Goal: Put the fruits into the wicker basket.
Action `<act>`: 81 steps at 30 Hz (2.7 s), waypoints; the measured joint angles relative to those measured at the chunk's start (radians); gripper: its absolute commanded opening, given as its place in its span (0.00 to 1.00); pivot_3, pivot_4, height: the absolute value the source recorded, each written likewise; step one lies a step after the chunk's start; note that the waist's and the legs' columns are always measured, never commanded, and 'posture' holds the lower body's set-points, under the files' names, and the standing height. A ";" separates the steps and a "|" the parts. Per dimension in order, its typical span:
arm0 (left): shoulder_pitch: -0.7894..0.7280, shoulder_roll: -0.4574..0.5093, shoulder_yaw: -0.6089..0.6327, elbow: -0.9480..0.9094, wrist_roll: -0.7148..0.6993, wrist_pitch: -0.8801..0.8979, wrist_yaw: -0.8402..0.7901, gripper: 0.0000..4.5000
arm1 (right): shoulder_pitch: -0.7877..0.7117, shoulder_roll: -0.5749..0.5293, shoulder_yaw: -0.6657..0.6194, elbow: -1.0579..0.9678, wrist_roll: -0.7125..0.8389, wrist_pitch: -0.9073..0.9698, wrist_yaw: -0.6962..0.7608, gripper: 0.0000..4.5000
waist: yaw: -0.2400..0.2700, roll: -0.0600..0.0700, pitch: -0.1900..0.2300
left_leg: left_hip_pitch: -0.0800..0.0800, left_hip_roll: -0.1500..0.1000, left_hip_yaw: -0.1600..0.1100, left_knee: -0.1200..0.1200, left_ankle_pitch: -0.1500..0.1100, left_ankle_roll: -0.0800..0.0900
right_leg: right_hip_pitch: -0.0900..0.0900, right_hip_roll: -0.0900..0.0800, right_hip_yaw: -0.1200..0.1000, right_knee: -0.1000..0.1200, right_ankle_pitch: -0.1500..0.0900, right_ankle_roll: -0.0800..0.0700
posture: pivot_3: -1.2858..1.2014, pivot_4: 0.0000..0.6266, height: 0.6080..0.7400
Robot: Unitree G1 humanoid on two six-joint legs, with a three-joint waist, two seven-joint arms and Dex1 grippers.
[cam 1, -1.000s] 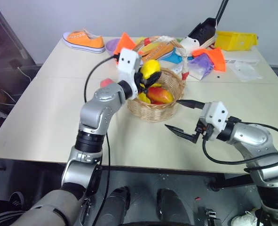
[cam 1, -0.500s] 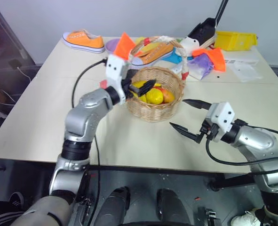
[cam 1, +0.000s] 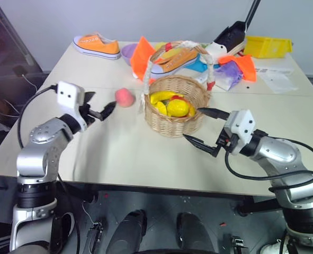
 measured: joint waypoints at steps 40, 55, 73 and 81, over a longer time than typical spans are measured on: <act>-0.768 -0.207 -0.171 1.376 0.294 -0.490 0.054 0.99 | -0.007 0.037 0.038 -0.026 -0.019 0.016 -0.035 1.00 | -0.020 -0.004 0.001 | -0.001 -0.001 0.000 0.001 0.000 0.000 | 0.001 0.000 -0.002 0.001 0.001 0.003 | 0.52 0.24 1.00; -0.755 -0.204 -0.162 1.414 0.326 -0.541 0.088 0.67 | 0.013 0.029 0.031 -0.036 -0.019 0.027 -0.040 1.00 | -0.020 -0.004 0.001 | -0.001 -0.001 0.000 0.002 0.000 0.000 | 0.001 0.000 -0.002 0.002 0.001 0.003 | 0.52 0.24 1.00; -0.063 -0.021 -0.044 -0.008 -0.055 0.072 -0.127 0.67 | 0.013 0.045 -0.033 0.029 -0.010 -0.028 -0.047 1.00 | -0.014 -0.004 0.000 | 0.000 0.000 -0.001 0.002 0.001 -0.001 | 0.000 0.000 0.000 0.003 0.002 0.001 | 0.52 0.24 1.00; -0.201 -0.234 -0.118 -0.199 -0.221 0.176 -0.013 0.67 | -0.033 0.086 -0.040 0.065 0.001 -0.042 -0.079 1.00 | 0.003 -0.004 0.000 | 0.000 0.000 0.000 0.003 0.001 -0.001 | 0.001 0.000 0.000 0.002 0.002 0.001 | 0.52 0.24 1.00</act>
